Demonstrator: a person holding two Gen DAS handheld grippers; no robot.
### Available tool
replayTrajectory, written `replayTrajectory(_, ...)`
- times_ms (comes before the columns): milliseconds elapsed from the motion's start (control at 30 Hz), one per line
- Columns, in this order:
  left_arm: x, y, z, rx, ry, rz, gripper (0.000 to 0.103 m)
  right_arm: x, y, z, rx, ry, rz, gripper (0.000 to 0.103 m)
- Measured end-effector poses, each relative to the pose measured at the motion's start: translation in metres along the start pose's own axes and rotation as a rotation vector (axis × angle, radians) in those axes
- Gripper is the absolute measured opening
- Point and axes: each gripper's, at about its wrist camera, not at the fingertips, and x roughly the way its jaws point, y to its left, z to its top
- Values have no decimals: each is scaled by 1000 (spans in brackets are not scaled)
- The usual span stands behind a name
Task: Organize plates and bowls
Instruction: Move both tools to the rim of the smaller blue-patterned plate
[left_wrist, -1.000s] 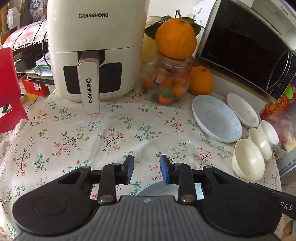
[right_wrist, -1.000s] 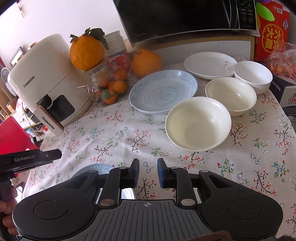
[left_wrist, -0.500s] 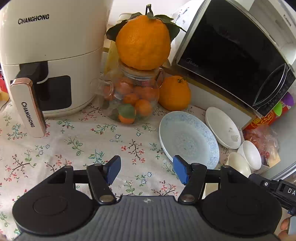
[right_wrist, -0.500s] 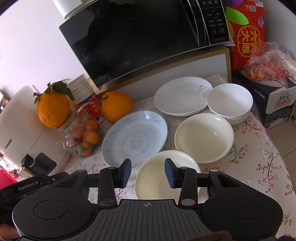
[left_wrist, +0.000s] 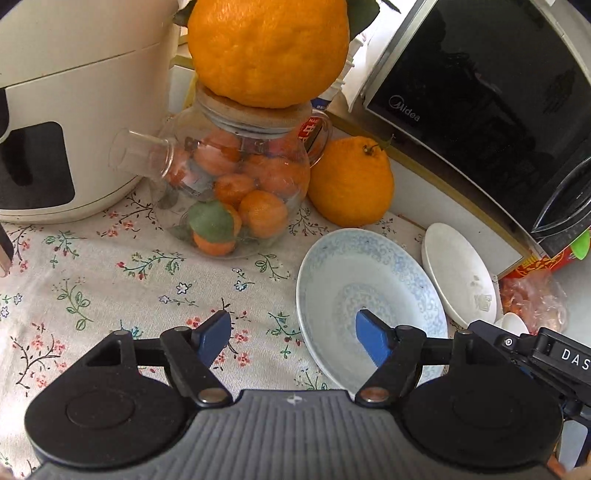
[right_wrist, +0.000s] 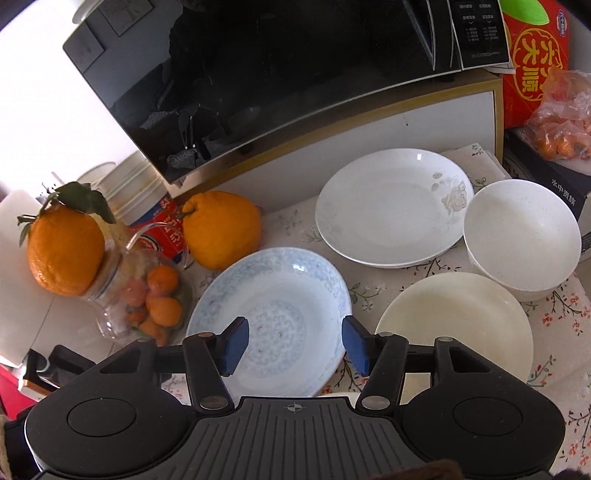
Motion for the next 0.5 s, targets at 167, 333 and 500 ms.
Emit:
replayTrajectory(167,16,3,7,-12,11,11,63,22,2,3,-57,21,-62,39)
replayTrajectory(333,26,8,9,-24,26,18,51,34,6,6,-129,26,-95,32)
replayTrajectory(500,32,7,8,-13,39,2,43,46,9,9,-172,32,-157,31)
